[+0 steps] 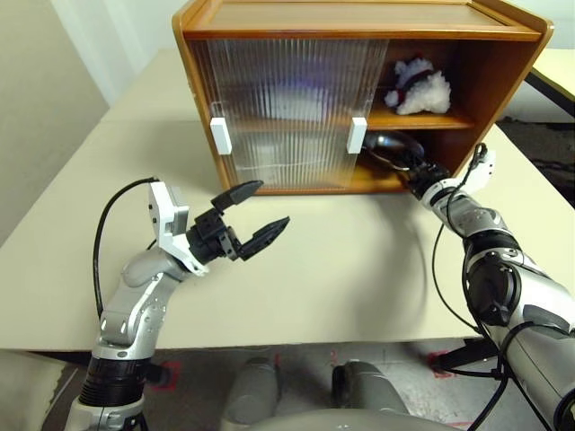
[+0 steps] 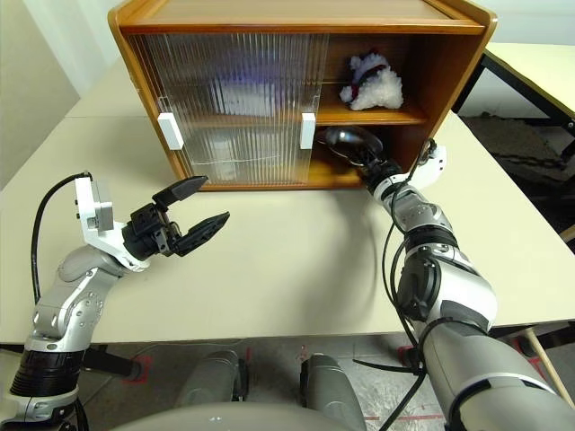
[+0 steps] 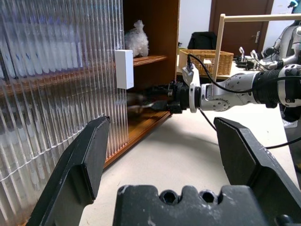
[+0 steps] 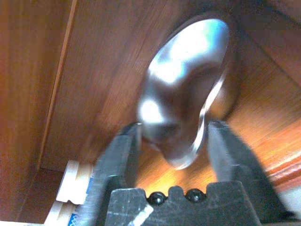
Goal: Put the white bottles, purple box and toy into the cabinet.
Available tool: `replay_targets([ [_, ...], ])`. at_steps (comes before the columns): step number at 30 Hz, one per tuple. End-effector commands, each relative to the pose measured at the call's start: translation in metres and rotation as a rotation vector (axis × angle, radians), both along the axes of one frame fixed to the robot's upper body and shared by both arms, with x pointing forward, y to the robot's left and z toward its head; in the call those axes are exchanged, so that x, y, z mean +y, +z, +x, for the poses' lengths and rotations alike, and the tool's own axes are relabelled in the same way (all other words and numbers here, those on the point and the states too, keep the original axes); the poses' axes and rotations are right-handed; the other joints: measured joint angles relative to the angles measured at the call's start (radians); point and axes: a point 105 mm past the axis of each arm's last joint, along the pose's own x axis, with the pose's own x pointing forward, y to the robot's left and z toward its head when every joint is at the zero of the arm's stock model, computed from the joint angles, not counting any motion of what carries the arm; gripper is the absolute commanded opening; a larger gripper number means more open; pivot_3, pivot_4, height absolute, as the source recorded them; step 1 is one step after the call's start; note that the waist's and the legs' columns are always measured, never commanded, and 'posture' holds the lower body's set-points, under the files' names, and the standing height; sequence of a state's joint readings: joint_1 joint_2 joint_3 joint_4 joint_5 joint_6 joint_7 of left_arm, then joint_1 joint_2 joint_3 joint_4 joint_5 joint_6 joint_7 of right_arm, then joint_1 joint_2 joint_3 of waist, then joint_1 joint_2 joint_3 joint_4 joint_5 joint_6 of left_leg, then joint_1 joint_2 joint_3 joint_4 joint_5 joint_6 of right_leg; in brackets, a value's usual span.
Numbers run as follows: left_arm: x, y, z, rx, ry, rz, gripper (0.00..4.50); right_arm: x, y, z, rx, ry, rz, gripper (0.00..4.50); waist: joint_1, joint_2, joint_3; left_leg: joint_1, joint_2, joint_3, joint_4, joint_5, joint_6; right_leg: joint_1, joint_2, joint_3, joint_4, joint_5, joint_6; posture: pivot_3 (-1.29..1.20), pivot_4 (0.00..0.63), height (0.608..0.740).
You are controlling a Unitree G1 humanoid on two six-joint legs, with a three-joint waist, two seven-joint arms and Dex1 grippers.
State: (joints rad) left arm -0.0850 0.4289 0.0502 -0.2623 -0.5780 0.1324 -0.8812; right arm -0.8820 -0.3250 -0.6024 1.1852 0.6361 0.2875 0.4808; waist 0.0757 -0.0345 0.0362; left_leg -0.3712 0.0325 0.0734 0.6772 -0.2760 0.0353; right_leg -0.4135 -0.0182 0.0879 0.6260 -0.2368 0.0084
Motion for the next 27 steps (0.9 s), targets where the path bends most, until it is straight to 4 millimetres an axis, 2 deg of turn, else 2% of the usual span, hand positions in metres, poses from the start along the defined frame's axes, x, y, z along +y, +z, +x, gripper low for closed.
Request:
replay_targets([
  [1, -0.004, 0.0, -0.002, -0.005, -0.011, 0.017, 4.5, -0.004, -0.003, -0.002, 0.011, -0.005, -0.003, 4.49, 0.0, 0.0, 0.0, 0.0, 0.0, 0.0, 0.0, 0.0, 0.0, 0.0, 0.0, 0.0, 0.0, 0.0, 0.0, 0.26, 0.0, 0.74],
  [7, -0.004, 0.0, -0.003, -0.005, -0.013, 0.018, 4.5, -0.008, -0.005, -0.011, 0.024, 0.103, -0.137, 4.49, 0.001, 0.0, 0.0, 0.0, 0.0, 0.0, 0.0, 0.0, 0.0, 0.0, 0.0, 0.0, 0.0, 0.0, 0.0, 0.26, 0.0, 0.74],
  [11, -0.003, -0.001, -0.005, -0.001, -0.009, 0.02, 4.5, -0.012, -0.013, -0.034, 0.034, 0.262, -0.281, 4.49, 0.008, 0.0, 0.0, 0.0, 0.0, 0.0, 0.0, 0.0, 0.0, 0.0, -0.001, 0.0, -0.001, 0.0, 0.0, 0.27, 0.004, 0.74],
  [16, -0.002, -0.003, -0.007, 0.007, -0.006, 0.014, 4.5, -0.024, -0.006, -0.069, -0.054, 0.379, -0.384, 4.49, 0.025, 0.001, 0.0, 0.0, 0.0, -0.001, 0.0, 0.0, 0.0, 0.0, -0.001, -0.001, -0.001, -0.002, 0.002, 0.26, 0.011, 0.74],
  [18, -0.002, -0.004, -0.007, 0.012, -0.01, 0.014, 4.5, -0.025, -0.008, -0.083, -0.052, 0.438, -0.449, 4.49, 0.026, 0.002, 0.001, -0.001, 0.0, -0.001, 0.0, 0.0, 0.0, 0.0, -0.001, -0.001, 0.0, -0.003, 0.004, 0.25, 0.012, 0.74],
  [21, -0.002, -0.005, -0.008, 0.017, -0.016, 0.015, 4.5, -0.014, -0.007, -0.102, -0.078, 0.549, -0.488, 3.93, 0.024, 0.002, 0.001, 0.0, 0.0, -0.001, 0.0, 0.0, 0.0, 0.0, -0.001, -0.001, 0.0, -0.004, 0.005, 0.24, 0.015, 0.74],
  [24, -0.002, -0.006, -0.007, 0.019, -0.019, 0.016, 4.5, -0.002, -0.003, -0.109, -0.119, 0.607, -0.527, 2.79, 0.014, 0.002, 0.001, -0.001, 0.001, 0.0, 0.0, 0.0, 0.0, 0.001, 0.0, 0.0, 0.0, -0.004, 0.004, 0.23, 0.015, 0.74],
  [27, -0.002, -0.006, -0.006, 0.02, -0.024, 0.017, 4.5, 0.021, 0.002, -0.104, -0.2, 0.613, -0.504, 1.68, 0.007, 0.001, 0.001, 0.0, 0.001, 0.0, 0.0, 0.0, 0.0, 0.001, 0.001, 0.0, 0.001, -0.004, 0.004, 0.23, 0.015, 0.74],
])
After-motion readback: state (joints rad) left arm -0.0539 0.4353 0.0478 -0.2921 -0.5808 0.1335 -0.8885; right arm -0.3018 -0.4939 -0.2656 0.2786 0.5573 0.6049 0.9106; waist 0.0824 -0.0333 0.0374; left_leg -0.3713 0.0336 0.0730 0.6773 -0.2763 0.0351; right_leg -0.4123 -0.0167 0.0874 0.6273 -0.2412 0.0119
